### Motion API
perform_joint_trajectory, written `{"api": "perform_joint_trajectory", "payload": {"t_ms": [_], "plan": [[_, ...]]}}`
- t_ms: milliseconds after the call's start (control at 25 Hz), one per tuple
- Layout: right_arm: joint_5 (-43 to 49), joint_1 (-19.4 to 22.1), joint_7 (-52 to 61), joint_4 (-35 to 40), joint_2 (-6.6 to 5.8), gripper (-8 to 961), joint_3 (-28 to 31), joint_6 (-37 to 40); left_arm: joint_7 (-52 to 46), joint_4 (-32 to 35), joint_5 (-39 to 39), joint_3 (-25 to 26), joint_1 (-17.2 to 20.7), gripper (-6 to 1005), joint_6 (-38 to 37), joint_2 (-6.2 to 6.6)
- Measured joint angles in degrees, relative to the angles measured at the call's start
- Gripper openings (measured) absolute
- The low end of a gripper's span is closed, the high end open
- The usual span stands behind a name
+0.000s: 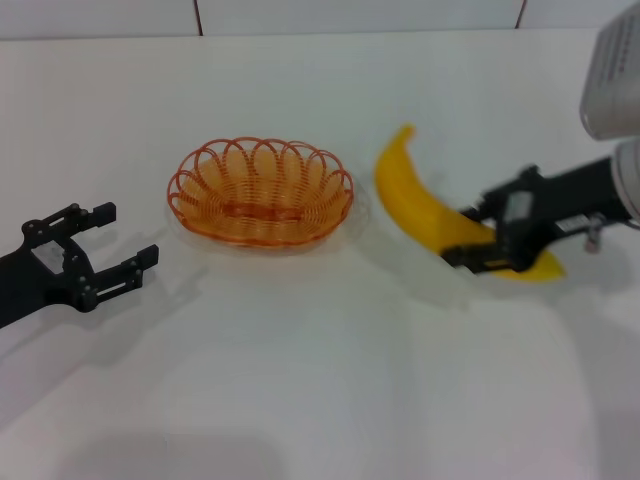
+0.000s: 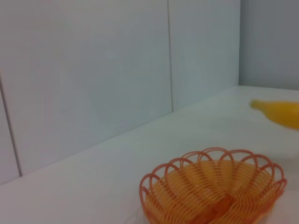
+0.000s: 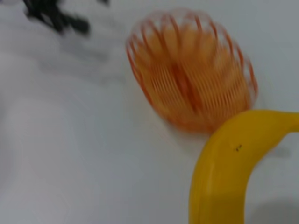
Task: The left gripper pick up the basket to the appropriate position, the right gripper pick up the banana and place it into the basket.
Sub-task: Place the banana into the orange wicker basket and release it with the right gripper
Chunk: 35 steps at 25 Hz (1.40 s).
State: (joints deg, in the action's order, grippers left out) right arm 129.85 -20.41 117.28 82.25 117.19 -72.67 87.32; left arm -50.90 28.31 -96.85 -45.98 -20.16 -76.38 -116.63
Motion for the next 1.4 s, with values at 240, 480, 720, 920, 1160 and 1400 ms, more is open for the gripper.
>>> {"api": "perform_joint_trajectory", "payload": {"t_ms": [240,480,720,920,1160,1400], "plan": [[-7.16,-2.02,-3.83,-0.62,0.03,516,-6.14,-6.93,0.72,-0.33,-0.01,-0.19,-0.44,789,0.14,-0.16],[-8.23,-8.01,-3.44,-3.49,0.13,528,-16.73,-20.83,1.36,-1.49,-0.01,0.07,-1.17,789,0.13,-0.15],[-8.72,-15.41,-1.70,-11.30,0.14,540,-24.01,-29.92,1.52,-1.59,-0.01,-0.26,-1.58,788,0.17,-0.19],[-8.75,-20.19,-0.70,-16.76,0.17,551,-27.94,-34.53,1.52,-1.84,-0.01,-0.26,-2.04,788,0.18,-0.18],[-8.24,-22.57,0.18,-20.58,0.23,563,-30.50,-39.06,2.00,-3.28,-0.01,-0.24,-2.93,788,0.18,-0.02],[-8.17,-25.76,0.23,-26.04,0.20,575,-30.93,-39.32,2.09,-3.28,-0.01,-0.24,-3.07,788,0.17,-0.06]]}}
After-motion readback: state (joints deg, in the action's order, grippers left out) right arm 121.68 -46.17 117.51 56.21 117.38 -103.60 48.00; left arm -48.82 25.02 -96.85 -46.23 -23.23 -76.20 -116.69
